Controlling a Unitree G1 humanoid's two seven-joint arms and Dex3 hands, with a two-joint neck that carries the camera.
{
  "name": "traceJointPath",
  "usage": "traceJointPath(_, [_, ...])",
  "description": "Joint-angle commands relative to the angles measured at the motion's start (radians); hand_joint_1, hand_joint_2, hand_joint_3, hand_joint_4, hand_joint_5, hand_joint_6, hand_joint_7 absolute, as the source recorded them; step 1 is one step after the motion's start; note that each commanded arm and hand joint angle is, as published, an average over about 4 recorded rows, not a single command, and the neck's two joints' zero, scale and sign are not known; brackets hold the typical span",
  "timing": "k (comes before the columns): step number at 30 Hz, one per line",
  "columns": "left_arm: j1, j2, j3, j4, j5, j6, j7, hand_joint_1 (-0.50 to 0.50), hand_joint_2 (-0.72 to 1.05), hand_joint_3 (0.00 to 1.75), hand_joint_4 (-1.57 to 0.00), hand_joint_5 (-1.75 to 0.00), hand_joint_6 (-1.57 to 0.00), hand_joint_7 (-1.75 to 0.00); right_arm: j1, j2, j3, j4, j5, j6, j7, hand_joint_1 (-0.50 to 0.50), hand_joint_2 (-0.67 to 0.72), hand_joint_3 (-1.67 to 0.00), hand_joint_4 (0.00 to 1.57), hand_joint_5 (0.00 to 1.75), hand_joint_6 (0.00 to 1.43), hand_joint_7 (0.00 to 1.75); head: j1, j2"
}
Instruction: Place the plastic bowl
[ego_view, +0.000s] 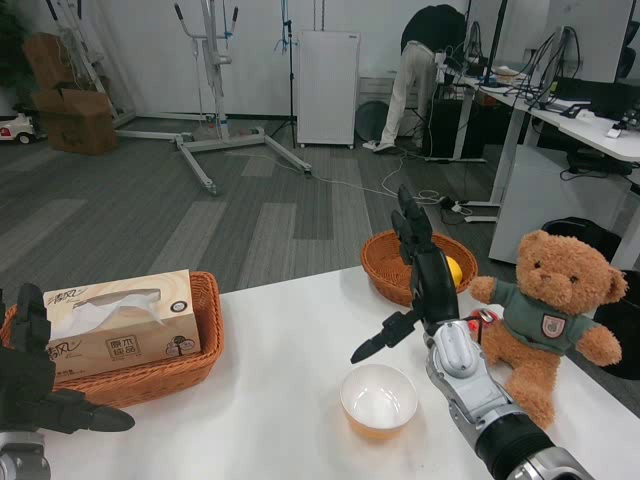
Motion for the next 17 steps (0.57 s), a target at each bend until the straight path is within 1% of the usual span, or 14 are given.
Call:
traceJointPath(1, [-0.010, 0.014, 0.007, 0.009, -0.005, -0.004, 0.000, -0.50, -0.72, 0.02, 0.00, 0.00, 0.00, 0.00, -0.013, 0.001, 0.018, 0.008, 0.010, -0.018, -0.009, -0.29, 0.46, -0.08, 0.00, 0.00, 0.00, 0.00, 0.005, 0.010])
traceJointPath(5, [-0.024, 0.016, 0.007, 0.009, -0.005, -0.004, 0.000, -0.50, -0.72, 0.09, 0.00, 0.00, 0.00, 0.00, -0.025, 0.001, 0.044, 0.007, 0.011, -0.027, -0.017, -0.28, 0.41, -0.08, 0.00, 0.00, 0.00, 0.00, 0.009, 0.030])
traceJointPath(11, [-0.041, 0.026, 0.000, 0.009, -0.005, -0.004, 0.000, -0.50, -0.72, 0.09, 0.00, 0.00, 0.00, 0.00, -0.034, 0.005, 0.060, 0.003, 0.010, -0.051, -0.036, -0.29, 0.41, -0.08, 0.00, 0.00, 0.00, 0.00, -0.007, 0.062])
traceJointPath(13, [-0.043, 0.031, -0.002, 0.009, -0.005, -0.004, 0.000, -0.50, -0.72, 0.07, 0.00, 0.00, 0.00, 0.00, -0.034, 0.008, 0.062, 0.003, 0.011, -0.054, -0.040, -0.29, 0.41, -0.08, 0.00, 0.00, 0.00, 0.00, -0.008, 0.065])
traceJointPath(17, [-0.045, 0.036, -0.004, 0.009, -0.005, -0.004, 0.000, -0.50, -0.72, 0.09, 0.00, 0.00, 0.00, 0.00, -0.035, 0.015, 0.066, 0.002, 0.011, -0.057, -0.044, -0.29, 0.39, -0.08, 0.00, 0.00, 0.00, 0.00, -0.006, 0.068])
